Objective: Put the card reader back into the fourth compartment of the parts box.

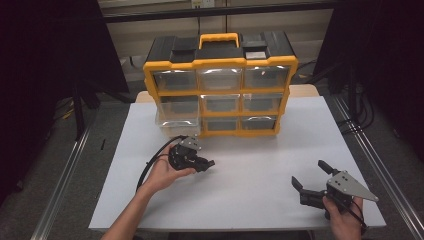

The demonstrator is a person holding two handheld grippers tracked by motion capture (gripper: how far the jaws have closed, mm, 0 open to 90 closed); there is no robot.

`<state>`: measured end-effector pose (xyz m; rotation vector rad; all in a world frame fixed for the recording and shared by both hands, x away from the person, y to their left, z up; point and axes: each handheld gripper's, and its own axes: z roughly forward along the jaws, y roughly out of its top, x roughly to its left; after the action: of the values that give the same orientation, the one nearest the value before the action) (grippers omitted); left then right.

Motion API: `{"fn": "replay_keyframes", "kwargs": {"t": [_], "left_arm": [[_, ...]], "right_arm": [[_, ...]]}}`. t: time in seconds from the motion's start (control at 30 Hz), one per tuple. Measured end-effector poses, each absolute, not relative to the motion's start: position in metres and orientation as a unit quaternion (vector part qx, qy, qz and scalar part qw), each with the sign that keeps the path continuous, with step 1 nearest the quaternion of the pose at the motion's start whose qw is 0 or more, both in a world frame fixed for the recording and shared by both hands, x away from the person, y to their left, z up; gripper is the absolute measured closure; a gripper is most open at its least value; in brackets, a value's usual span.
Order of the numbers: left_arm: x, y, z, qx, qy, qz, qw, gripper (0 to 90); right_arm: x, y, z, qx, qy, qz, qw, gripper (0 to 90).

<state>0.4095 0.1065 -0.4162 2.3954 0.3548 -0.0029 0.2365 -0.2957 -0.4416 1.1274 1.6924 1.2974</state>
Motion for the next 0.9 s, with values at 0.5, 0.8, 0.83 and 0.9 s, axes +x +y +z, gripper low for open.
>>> {"fn": "replay_keyframes", "kwargs": {"t": [0.5, 0.8, 0.83, 0.9], "left_arm": [[0.402, 0.112, -0.401, 0.908, 0.137, 0.016, 0.395, 73.8], [0.398, 0.115, -0.389, 0.9, 0.134, 0.026, 0.415, 73.8], [0.398, 0.116, -0.388, 0.897, 0.135, 0.026, 0.42, 73.8], [0.397, 0.117, -0.385, 0.896, 0.132, 0.027, 0.423, 73.8]], "right_arm": [[0.236, -0.296, -0.441, 0.437, 0.654, 0.503, 0.357, 1.1], [0.236, -0.296, -0.441, 0.436, 0.654, 0.504, 0.356, 1.1], [0.236, -0.296, -0.441, 0.436, 0.655, 0.504, 0.357, 1.1], [0.236, -0.296, -0.441, 0.436, 0.655, 0.503, 0.357, 1.1]]}}
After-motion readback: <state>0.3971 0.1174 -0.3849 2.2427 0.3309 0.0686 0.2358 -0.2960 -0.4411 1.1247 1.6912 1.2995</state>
